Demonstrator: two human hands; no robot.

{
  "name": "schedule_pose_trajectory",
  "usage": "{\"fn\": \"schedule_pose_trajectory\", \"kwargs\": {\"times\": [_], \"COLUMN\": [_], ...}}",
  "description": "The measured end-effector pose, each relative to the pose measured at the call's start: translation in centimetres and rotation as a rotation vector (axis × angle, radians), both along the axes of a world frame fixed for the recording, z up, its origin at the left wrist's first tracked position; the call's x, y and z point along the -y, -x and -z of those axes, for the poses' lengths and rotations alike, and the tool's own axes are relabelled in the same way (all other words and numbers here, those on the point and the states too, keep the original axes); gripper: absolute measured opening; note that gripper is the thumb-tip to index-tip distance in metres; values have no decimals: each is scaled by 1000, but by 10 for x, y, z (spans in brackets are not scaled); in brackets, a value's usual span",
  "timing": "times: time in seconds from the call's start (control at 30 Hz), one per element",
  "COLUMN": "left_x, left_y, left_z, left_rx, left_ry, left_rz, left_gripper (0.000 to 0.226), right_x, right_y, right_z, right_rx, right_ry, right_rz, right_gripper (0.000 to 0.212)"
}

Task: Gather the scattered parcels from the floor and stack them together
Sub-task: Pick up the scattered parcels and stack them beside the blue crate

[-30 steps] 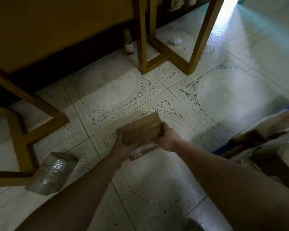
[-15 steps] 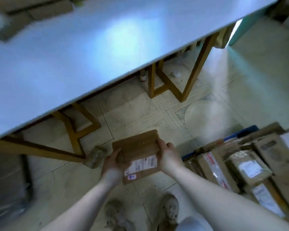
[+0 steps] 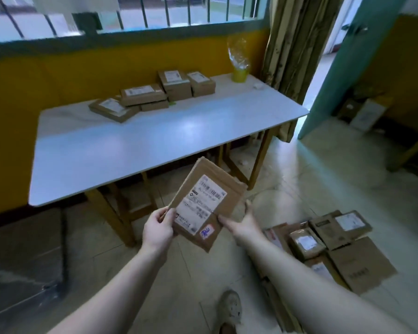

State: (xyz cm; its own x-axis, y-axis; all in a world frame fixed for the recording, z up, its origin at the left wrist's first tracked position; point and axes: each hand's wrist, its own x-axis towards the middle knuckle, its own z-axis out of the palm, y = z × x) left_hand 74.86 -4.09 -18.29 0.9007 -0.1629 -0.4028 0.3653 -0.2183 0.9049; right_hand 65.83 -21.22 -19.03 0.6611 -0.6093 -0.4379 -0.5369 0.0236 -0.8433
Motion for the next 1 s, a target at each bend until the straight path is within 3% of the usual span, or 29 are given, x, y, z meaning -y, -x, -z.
{"fn": "schedule_pose_trajectory", "kwargs": {"times": [0.13, 0.33, 0.47, 0.57, 0.8, 1.0], "left_x": [-28, -72, -78, -71, -24, 34], "left_y": [50, 86, 114, 136, 196, 270], "left_z": [-47, -111, -132, -142, -161, -172], "left_rx": [-41, 143, 206, 233, 283, 328], "left_ry": [155, 8, 96, 165, 256, 301], "left_rz": [32, 174, 274, 299, 336, 414], "left_gripper": [17, 17, 36, 53, 45, 49], "right_x": [-54, -80, -87, -84, -53, 0], "right_y": [31, 76, 107, 132, 209, 291], "right_z": [-36, -88, -118, -134, -164, -177], "right_rx": [178, 290, 387, 396, 463, 506], "right_ry": [-45, 41, 190, 270, 332, 382], "right_rz": [-48, -46, -63, -57, 9, 82], "right_gripper": [70, 34, 21, 19, 28, 15]}}
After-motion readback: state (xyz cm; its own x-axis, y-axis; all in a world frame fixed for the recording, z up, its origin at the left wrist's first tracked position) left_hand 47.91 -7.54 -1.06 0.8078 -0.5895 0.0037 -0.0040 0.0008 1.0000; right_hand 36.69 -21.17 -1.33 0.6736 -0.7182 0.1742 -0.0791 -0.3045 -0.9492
